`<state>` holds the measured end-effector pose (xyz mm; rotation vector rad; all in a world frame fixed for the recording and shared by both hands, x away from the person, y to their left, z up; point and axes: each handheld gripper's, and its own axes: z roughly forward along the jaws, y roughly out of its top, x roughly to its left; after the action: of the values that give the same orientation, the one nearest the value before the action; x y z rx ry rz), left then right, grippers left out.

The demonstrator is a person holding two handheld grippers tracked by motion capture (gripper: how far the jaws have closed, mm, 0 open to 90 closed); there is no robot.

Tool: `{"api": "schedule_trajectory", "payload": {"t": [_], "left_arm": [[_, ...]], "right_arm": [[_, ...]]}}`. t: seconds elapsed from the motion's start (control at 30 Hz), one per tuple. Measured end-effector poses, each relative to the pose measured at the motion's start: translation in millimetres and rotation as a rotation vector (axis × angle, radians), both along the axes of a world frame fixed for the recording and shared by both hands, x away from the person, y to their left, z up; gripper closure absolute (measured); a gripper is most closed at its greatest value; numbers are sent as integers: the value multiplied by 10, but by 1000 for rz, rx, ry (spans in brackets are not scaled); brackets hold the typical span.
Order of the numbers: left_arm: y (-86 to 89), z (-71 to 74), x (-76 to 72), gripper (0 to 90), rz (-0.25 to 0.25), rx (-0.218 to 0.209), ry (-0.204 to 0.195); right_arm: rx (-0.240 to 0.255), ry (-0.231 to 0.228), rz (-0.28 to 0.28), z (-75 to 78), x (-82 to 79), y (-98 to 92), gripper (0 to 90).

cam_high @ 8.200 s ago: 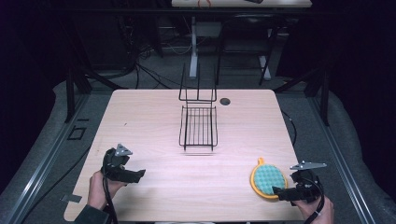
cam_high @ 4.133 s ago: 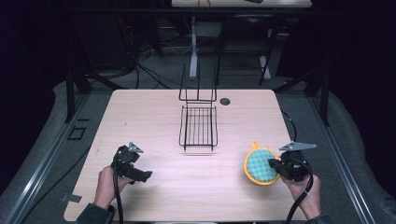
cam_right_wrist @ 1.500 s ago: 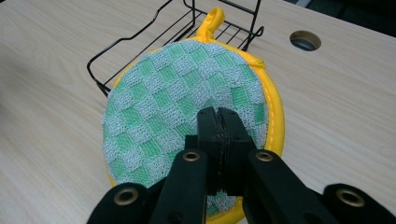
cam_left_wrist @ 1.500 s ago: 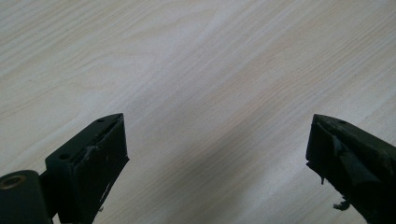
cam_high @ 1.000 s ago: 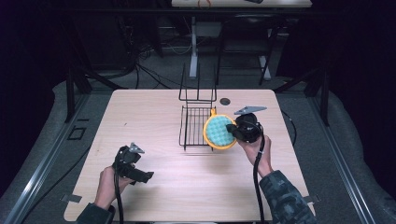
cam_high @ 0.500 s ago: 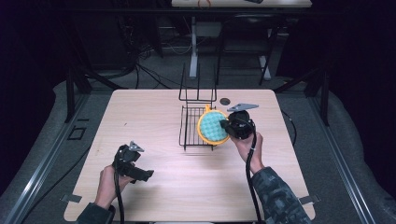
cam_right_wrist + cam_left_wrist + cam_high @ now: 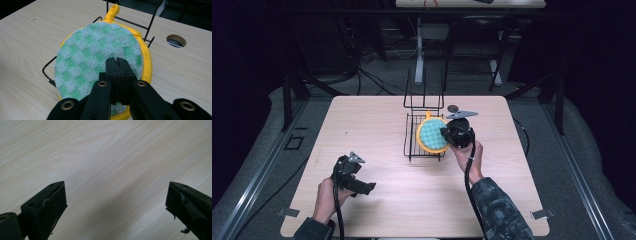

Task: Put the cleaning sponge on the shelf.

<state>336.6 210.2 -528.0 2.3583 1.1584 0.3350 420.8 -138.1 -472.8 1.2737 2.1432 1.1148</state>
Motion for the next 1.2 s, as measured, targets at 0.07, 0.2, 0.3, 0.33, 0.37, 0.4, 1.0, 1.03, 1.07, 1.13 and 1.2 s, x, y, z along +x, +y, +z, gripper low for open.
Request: {"api": "schedule_trajectory", "payload": {"t": [0.07, 0.2, 0.3, 0.33, 0.37, 0.4, 1.0, 1.03, 1.07, 1.13, 1.2], "left_arm": [[-20, 9, -8, 33, -3, -2, -5], [-29, 16, -28, 33, -12, 9, -10], [-16, 6, -22, 32, -3, 7, -13], [-7, 9, -17, 33, -5, 4, -8], [0, 11, -19, 33, -4, 3, -10], [3, 12, -19, 33, -3, 3, -10], [-43, -3, -18, 33, -24, 12, 0], [-45, -1, -22, 33, -26, 14, 0], [-43, 0, -23, 33, -26, 15, 0], [-33, -4, -25, 33, -21, 10, 0], [-29, -10, -18, 33, -17, 14, -1]], "right_arm": [[16, 5, -6, -25, 19, 19, 892], [31, 20, -12, -105, 68, 55, 891], [41, 25, -28, -146, 84, 86, 892], [48, 28, -29, -164, 95, 98, 891], [56, 33, -34, -181, 102, 113, 891], [48, 34, -31, -207, 117, 117, 891], [68, 58, -89, -413, 223, 230, 891], [61, 56, -90, -431, 234, 232, 891], [63, 67, -96, -442, 239, 242, 891], [54, 65, -101, -460, 246, 262, 890], [60, 67, -114, -471, 244, 278, 889]]}}
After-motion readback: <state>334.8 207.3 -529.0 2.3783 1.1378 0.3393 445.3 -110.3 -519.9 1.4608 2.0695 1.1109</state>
